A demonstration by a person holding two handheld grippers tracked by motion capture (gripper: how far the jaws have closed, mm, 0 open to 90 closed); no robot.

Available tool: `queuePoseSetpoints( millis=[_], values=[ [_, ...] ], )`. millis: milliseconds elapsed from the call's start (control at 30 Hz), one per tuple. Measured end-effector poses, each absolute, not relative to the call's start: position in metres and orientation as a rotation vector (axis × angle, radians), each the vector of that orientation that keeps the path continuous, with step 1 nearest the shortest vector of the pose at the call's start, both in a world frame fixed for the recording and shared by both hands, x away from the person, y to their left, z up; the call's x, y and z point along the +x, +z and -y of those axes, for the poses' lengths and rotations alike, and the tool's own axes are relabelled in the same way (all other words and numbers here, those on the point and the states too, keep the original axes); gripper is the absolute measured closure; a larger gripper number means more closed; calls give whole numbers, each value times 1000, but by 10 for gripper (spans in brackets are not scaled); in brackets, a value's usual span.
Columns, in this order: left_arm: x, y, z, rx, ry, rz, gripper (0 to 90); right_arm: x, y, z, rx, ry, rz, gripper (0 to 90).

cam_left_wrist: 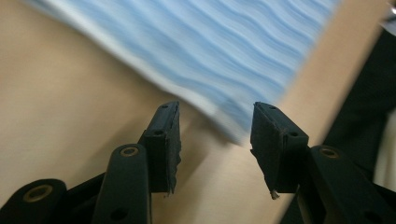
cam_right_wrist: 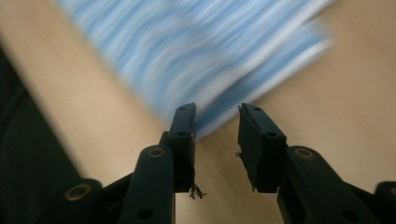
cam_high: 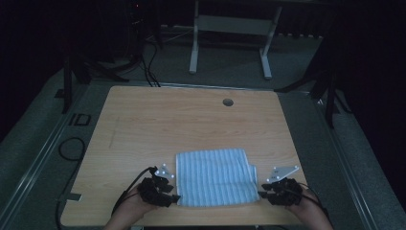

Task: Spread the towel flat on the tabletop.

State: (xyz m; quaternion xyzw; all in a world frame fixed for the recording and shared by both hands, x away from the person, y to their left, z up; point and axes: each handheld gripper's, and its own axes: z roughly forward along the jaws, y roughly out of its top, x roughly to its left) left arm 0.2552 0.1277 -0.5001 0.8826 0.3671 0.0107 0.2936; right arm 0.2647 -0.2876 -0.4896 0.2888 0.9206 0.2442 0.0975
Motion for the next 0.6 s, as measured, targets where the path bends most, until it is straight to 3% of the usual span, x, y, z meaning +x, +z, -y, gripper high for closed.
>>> queuePoseSetpoints(
  millis=[200, 467, 533, 600],
  values=[
    [294, -503, -127, 2342, 63, -1066, 440, 314, -471, 275, 919, 750, -2633, 567],
    [330, -516, -118, 2326, 12, -1131, 442, 375, -512, 251, 1122, 666, -2774, 520],
    [338, -517, -117, 2304, -14, -1145, 474, 380, -517, 248, 1136, 648, -2790, 542],
    [343, -519, -113, 2294, -22, -1153, 523, 382, -518, 244, 1123, 635, -2796, 620]
  ],
)
